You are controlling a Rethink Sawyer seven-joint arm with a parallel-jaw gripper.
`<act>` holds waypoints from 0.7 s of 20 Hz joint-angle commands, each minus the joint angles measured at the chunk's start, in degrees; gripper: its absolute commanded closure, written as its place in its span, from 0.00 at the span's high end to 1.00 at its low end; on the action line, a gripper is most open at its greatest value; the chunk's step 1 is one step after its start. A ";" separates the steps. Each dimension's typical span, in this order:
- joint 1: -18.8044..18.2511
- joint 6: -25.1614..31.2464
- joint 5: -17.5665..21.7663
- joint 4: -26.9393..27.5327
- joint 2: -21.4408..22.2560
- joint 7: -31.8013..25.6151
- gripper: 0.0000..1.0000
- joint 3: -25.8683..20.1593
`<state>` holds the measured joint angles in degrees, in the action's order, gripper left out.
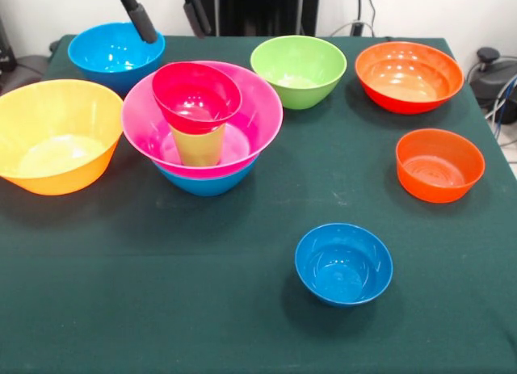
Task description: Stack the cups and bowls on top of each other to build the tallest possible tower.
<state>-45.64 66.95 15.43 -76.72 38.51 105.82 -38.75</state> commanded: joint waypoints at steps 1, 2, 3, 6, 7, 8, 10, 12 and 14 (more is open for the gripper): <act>3.71 -2.56 -0.29 4.12 -5.21 4.78 1.00 3.38; 3.93 -3.81 -0.69 4.55 -5.65 5.36 1.00 3.31; 4.12 -4.85 -1.00 4.63 -5.85 5.86 1.00 3.34; 4.58 -6.85 -1.62 4.87 -6.23 6.63 1.00 3.63; 4.52 -7.74 -1.86 4.19 -5.96 6.76 1.00 3.72; 4.53 -8.29 -2.13 4.05 -5.95 6.81 1.00 3.75; 4.68 -9.01 -2.50 3.30 -5.60 7.04 1.00 4.06; 4.61 -9.62 -2.75 2.28 -5.14 7.04 1.00 4.29; 4.53 -9.95 -3.02 1.63 -4.84 6.82 1.00 4.49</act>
<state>-42.74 60.27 12.53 -73.59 36.24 105.82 -38.53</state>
